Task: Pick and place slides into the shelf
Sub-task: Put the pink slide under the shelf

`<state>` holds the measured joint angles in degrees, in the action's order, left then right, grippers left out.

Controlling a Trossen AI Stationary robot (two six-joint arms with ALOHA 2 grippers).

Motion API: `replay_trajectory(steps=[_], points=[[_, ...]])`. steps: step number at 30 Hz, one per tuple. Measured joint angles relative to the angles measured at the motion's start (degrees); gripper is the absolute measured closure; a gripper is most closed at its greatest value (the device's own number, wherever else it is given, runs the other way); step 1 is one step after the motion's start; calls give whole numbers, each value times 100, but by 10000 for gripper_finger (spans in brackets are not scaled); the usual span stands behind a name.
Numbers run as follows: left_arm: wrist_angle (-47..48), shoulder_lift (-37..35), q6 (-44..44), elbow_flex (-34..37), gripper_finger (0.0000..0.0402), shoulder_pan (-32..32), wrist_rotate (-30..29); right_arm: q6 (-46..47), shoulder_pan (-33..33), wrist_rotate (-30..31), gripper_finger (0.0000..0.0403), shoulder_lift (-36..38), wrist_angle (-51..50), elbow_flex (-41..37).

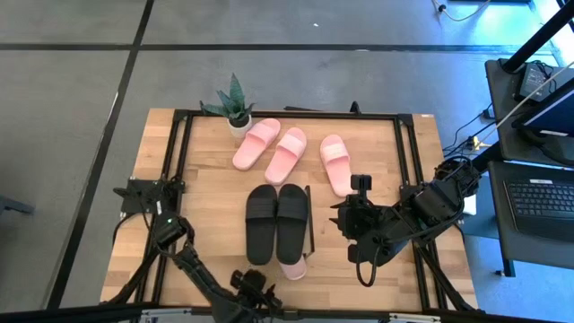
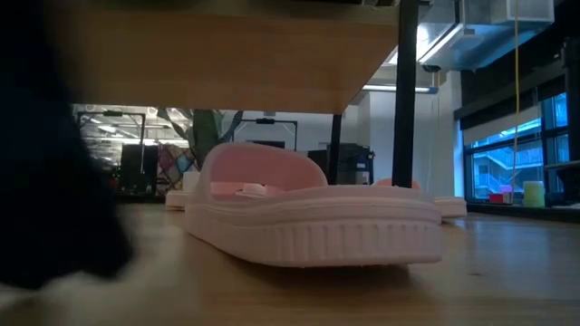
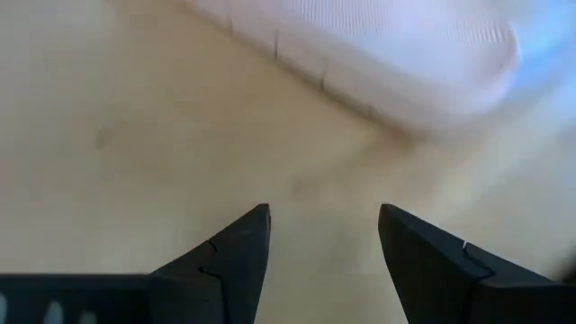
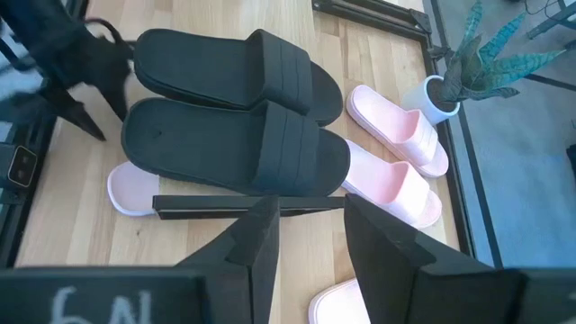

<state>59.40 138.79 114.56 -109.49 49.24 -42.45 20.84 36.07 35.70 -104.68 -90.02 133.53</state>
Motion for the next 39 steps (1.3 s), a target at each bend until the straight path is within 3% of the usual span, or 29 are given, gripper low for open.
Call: replay_trajectory(steps=[7,13,20,27,39], points=[[128,-186,37,-576,201,574,15,7,0,-2,274,0,0,0],[410,-493,-450,-1290,201,858,-96,21,-6,-1,274,0,0,0],[1428,-1330,-268,-1818,201,1083,-355,438,-167,-584,274,0,1,0],[3079,-2465,-532,-1820,201,1012,-329,431,-494,-625,274,0,0,0],[3058,-4734,-4686,-1692,201,519,-513,905,-1015,-622,274,-2,39,0]])
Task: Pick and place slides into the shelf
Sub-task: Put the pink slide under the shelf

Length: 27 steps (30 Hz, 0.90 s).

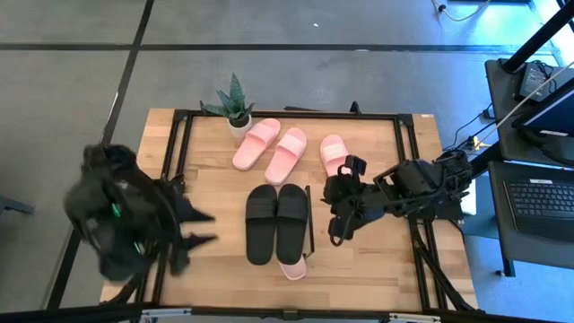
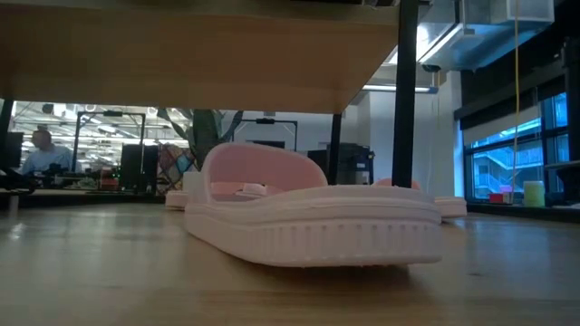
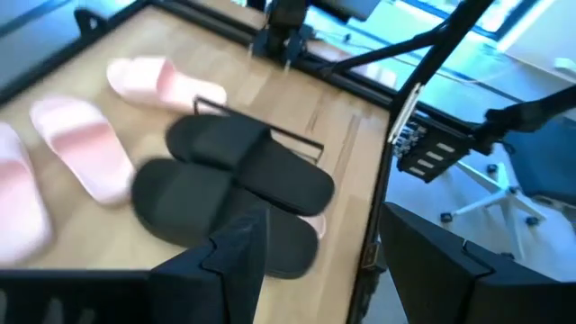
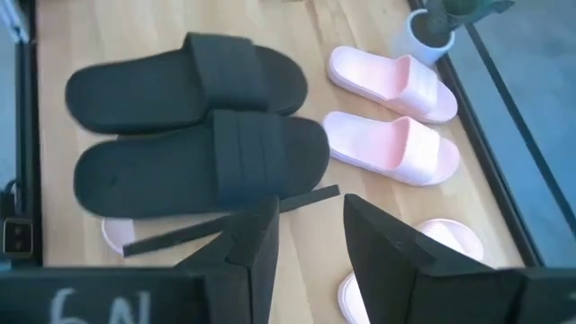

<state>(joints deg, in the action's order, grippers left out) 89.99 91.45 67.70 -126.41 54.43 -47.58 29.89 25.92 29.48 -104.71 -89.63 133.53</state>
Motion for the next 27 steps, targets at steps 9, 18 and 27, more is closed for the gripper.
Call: replay_trajectory(steps=[9,18,27], points=[[5,-1454,-1902,0,201,-410,384,483,-319,386,274,0,172,0],[-182,-2257,-2876,0,201,-892,897,739,-869,388,274,-109,396,-2],[-1949,-2314,-4889,0,201,-1312,3200,433,-1628,388,274,-295,414,-2]])
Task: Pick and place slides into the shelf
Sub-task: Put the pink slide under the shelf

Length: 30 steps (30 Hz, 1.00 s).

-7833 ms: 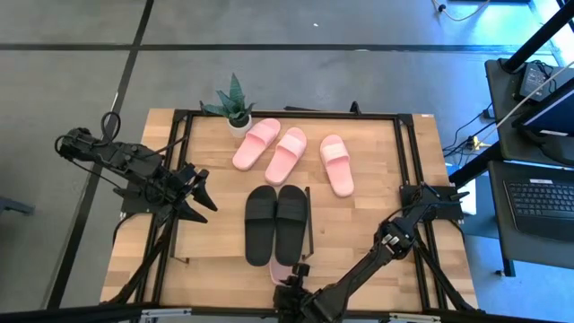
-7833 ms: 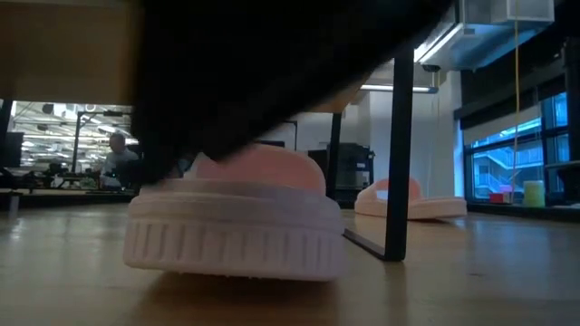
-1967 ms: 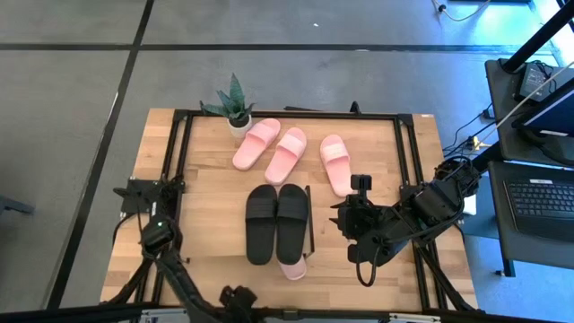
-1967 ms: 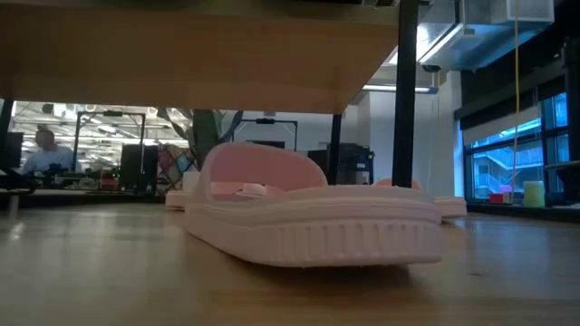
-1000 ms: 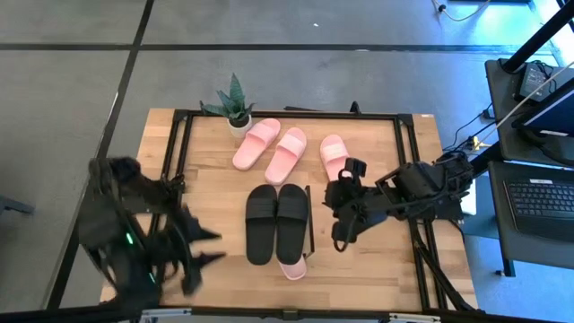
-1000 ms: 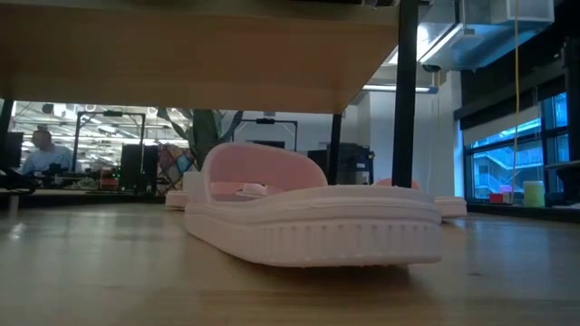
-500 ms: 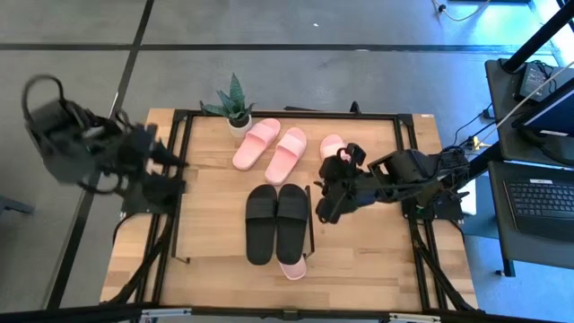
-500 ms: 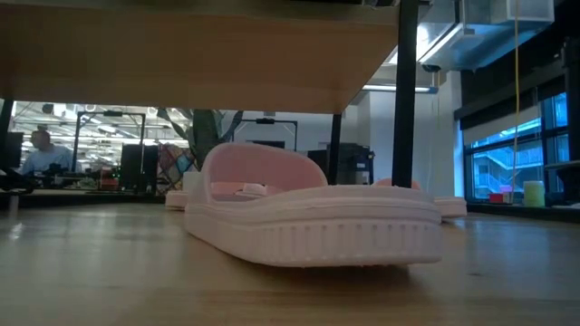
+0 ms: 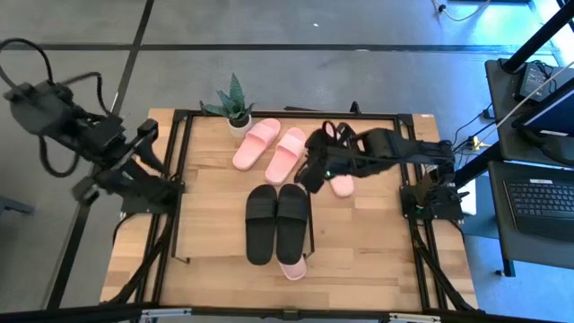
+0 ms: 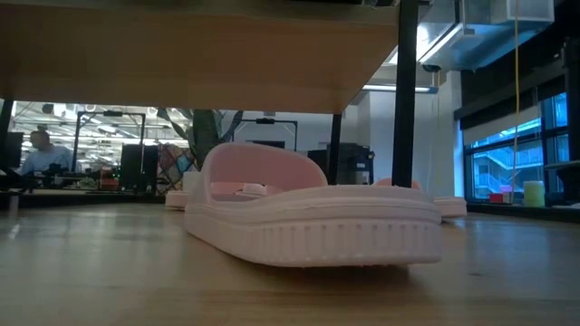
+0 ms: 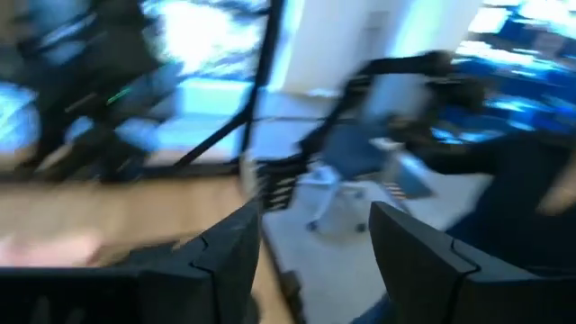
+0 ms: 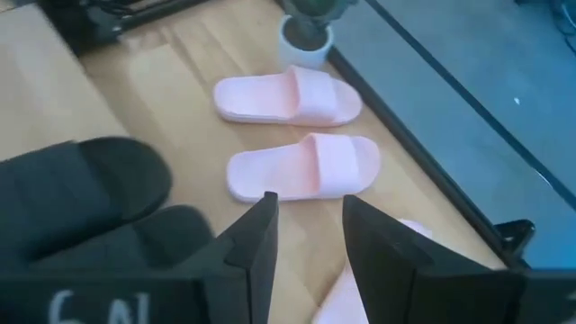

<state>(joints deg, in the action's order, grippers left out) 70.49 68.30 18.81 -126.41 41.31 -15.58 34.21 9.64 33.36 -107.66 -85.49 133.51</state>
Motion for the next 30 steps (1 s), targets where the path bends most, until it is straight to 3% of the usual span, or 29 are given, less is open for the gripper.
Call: replay_trajectory(steps=[4,8,12,21,30], points=[[-350,42,-792,1,201,-400,1167,-38,-324,-102,274,0,-2,0],[-186,2,-972,2,201,-950,1273,-326,-694,-416,274,0,0,0],[28,-56,-1107,2,201,-1508,1771,-596,-1014,-483,274,0,0,0],[89,-49,-1653,184,201,-2695,2108,-961,-1419,-503,274,0,-1,0],[-484,-38,-1799,1345,201,-4343,2204,-1221,-1475,-509,274,0,-7,0]])
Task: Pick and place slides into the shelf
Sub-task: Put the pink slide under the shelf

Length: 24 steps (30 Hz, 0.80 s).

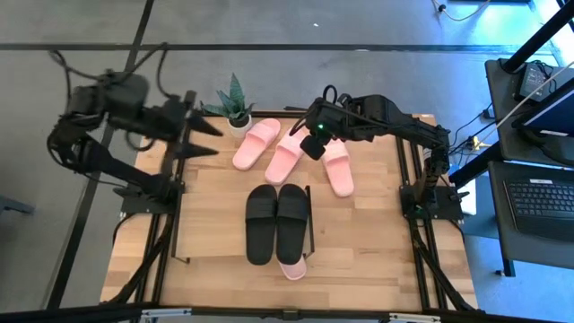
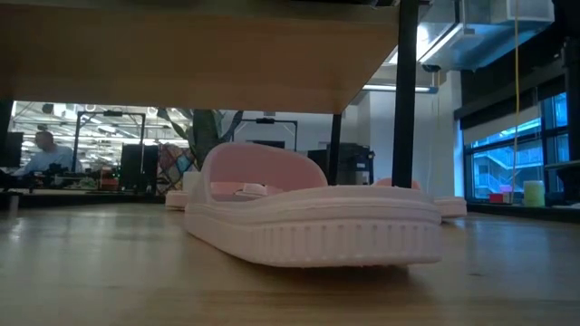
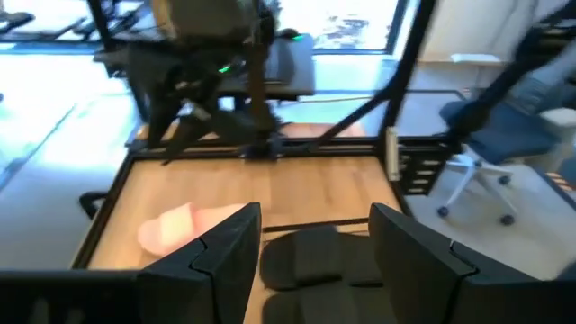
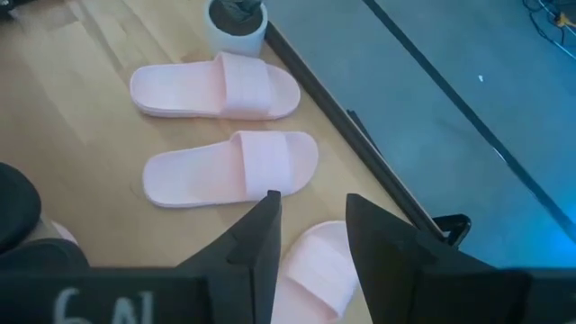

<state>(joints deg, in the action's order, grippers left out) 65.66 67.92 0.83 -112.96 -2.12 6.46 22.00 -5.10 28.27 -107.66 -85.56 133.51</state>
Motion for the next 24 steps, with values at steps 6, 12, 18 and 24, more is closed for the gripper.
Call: replay_trajectory(steps=[6,12,18,24], points=[[-893,0,-296,892,201,-1151,1523,0,0,-2,274,0,-232,0],[-1707,0,-484,1750,201,-2143,2549,-166,-28,-5,274,0,-442,0],[-2837,-18,-491,2695,201,-2923,3445,-878,-314,-10,274,0,-443,0],[-3659,-230,-350,3491,201,-3428,3501,-1598,-1004,-451,274,0,-444,0]])
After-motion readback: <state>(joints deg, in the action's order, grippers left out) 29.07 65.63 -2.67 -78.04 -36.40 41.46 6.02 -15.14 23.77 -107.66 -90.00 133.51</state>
